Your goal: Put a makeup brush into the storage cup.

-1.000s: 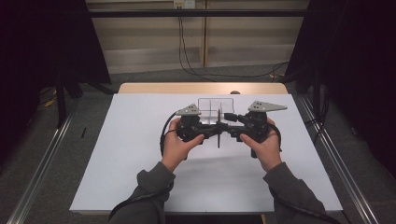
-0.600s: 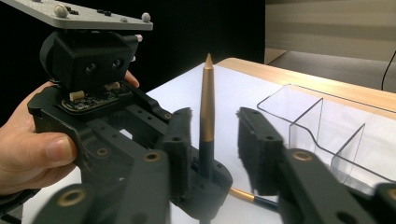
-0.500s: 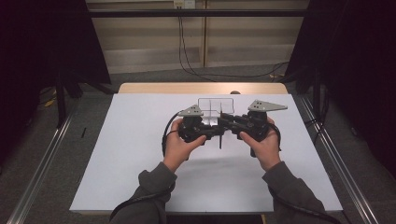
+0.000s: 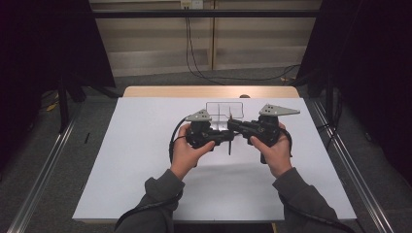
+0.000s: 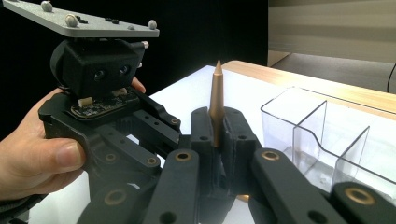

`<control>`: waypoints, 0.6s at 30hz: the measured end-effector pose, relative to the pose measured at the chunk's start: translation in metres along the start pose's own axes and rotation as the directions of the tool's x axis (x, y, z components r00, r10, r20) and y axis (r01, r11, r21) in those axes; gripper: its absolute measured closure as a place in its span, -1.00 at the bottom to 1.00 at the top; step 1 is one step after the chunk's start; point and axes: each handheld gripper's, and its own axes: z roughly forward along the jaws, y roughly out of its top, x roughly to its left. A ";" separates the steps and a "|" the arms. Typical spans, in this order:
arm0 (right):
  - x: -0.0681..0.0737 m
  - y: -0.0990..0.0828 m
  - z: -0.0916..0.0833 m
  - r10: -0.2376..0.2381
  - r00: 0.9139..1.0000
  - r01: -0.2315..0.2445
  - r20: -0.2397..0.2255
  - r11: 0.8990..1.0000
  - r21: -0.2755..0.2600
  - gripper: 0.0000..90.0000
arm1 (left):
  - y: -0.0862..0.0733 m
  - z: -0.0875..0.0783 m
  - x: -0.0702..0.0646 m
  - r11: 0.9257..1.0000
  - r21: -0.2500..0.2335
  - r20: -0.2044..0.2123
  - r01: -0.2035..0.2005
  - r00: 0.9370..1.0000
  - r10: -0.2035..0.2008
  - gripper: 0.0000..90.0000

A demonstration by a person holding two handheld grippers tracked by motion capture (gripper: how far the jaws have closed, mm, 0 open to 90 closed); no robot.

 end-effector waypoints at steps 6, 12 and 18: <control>-0.001 0.000 -0.001 0.018 1.000 -0.018 -0.006 1.000 -0.018 0.87 | -0.002 -0.001 0.002 1.000 -0.015 0.006 0.001 1.000 -0.001 0.77; -0.001 0.001 -0.002 0.010 1.000 -0.010 -0.002 1.000 -0.018 0.87 | -0.003 -0.004 0.003 1.000 -0.017 -0.002 0.003 1.000 -0.003 0.56; -0.002 0.001 -0.002 0.004 1.000 -0.004 -0.001 1.000 -0.017 0.87 | -0.003 -0.009 0.004 0.999 -0.034 -0.010 -0.006 1.000 0.006 0.21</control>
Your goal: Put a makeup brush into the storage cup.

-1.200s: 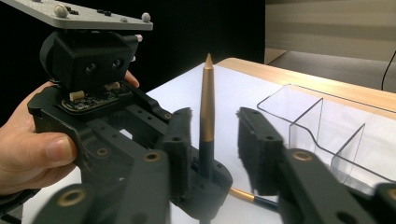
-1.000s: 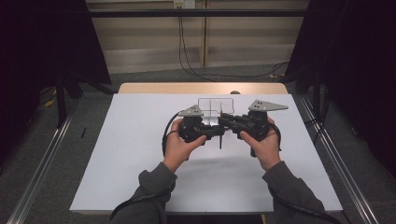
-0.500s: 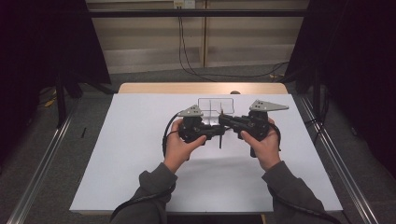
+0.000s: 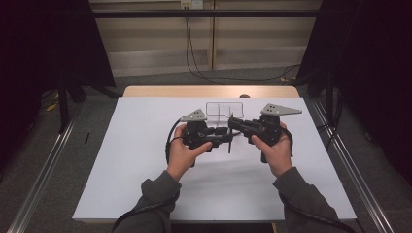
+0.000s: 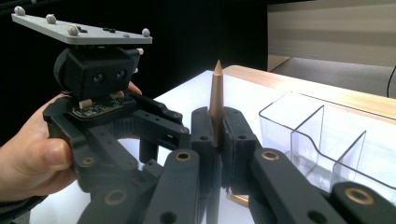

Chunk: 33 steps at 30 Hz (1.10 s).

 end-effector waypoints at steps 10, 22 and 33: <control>0.001 0.001 0.000 -0.008 1.000 0.008 0.003 1.000 0.004 0.87 | -0.001 0.003 -0.001 0.999 0.028 -0.024 -0.025 0.999 0.026 -0.49; 0.000 0.002 -0.001 -0.014 1.000 0.014 0.011 1.000 0.003 0.87 | -0.002 -0.005 -0.002 0.999 0.020 -0.022 -0.047 0.999 0.048 -0.77; -0.002 0.004 -0.004 -0.024 0.999 0.024 0.024 1.000 -0.003 0.87 | -0.009 -0.023 0.000 0.999 -0.002 -0.037 -0.038 0.999 0.038 -0.77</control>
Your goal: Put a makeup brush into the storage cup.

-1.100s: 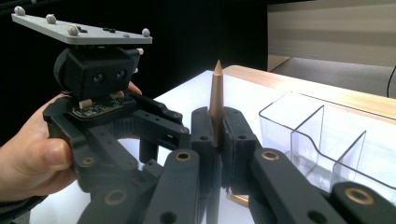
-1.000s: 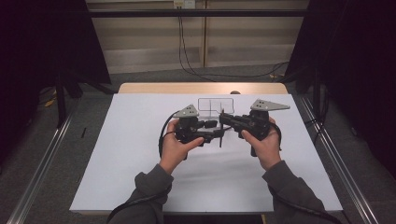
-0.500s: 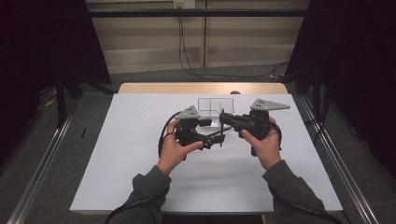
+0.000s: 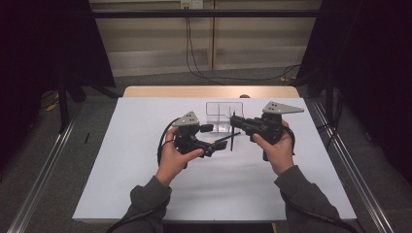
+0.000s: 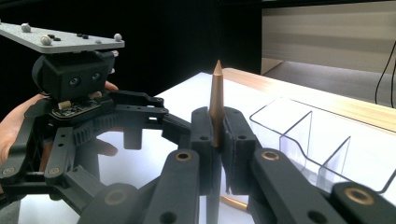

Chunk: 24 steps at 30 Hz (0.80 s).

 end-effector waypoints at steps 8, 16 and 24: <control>-0.004 0.000 -0.001 -0.001 1.000 0.001 0.008 1.000 -0.004 0.87 | -0.007 -0.009 0.004 1.000 0.011 -0.026 -0.004 1.000 0.005 -0.78; -0.007 0.002 0.000 -0.005 1.000 0.005 0.018 1.000 -0.005 0.87 | -0.011 -0.016 0.006 1.000 0.023 -0.057 -0.013 0.998 0.014 -0.78; -0.008 0.003 0.003 -0.010 1.000 0.010 0.016 1.000 -0.003 0.87 | -0.014 -0.021 0.006 1.000 0.020 -0.066 -0.013 0.998 0.014 -0.79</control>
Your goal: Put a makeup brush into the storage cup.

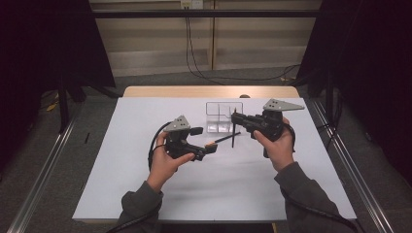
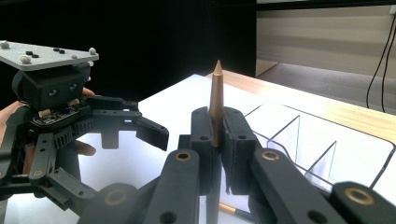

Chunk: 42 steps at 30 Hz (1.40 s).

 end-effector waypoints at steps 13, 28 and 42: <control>-0.001 0.001 0.006 -0.010 1.000 0.010 0.009 1.000 0.004 0.87 | -0.006 -0.011 0.007 1.000 -0.011 -0.019 0.017 1.000 -0.018 -0.79; -0.007 0.006 0.011 -0.015 1.000 0.015 0.026 1.000 0.005 0.87 | -0.010 -0.016 0.011 1.000 -0.018 -0.028 0.026 0.999 -0.026 -0.79; -0.010 0.016 0.015 -0.023 0.999 0.024 0.046 1.000 -0.008 0.87 | -0.011 -0.018 0.012 0.999 -0.022 -0.025 0.029 0.999 -0.030 -0.79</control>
